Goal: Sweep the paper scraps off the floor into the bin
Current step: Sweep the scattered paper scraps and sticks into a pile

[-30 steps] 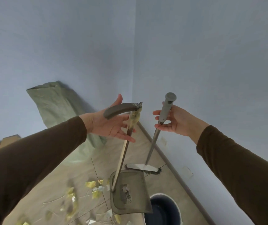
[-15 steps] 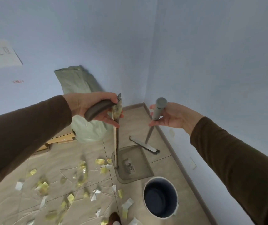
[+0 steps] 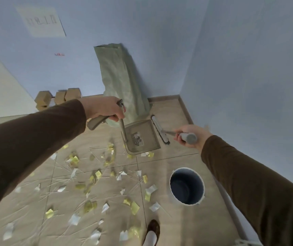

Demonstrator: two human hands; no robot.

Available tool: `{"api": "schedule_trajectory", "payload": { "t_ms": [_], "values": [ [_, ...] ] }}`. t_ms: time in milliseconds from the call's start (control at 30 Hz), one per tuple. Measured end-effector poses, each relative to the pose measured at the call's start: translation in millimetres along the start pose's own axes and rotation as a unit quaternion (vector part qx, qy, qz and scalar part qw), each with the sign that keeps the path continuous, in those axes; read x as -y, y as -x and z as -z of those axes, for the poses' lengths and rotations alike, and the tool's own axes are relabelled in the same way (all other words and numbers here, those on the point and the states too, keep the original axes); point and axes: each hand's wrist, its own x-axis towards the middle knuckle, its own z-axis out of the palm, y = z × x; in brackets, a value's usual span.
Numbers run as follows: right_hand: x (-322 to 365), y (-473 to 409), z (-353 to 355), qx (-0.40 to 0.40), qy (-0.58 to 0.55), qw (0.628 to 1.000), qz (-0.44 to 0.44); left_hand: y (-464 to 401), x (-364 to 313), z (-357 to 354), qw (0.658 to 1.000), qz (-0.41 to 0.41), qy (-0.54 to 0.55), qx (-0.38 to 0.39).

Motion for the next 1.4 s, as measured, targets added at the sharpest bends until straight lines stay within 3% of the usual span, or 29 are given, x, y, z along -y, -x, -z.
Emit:
{"api": "schedule_trajectory", "payload": {
  "t_ms": [133,267,600,967,1400],
  "values": [
    [-72.7,7.1,-25.0,0.013,-0.051,0.998,-0.021,40.1,56.0,3.0,0.999,0.017,0.002,-0.037],
    [-146.6,15.4,-66.2,-0.041,0.076,0.994,-0.066,89.2,126.7,6.5,0.997,0.032,0.052,-0.048],
    [-308.1,94.3,-172.3,-0.072,0.18,0.98,-0.042,241.9,284.1,-1.8,0.981,0.076,0.159,-0.081],
    [-369.6,135.8,-220.7,-0.035,0.275,0.961,-0.013,346.5,355.7,-44.3,0.969,0.112,0.198,-0.092],
    [-446.8,177.1,-244.8,0.051,0.315,0.946,-0.058,475.8,422.4,-116.9,0.934,0.181,0.264,-0.156]
  ]
}}
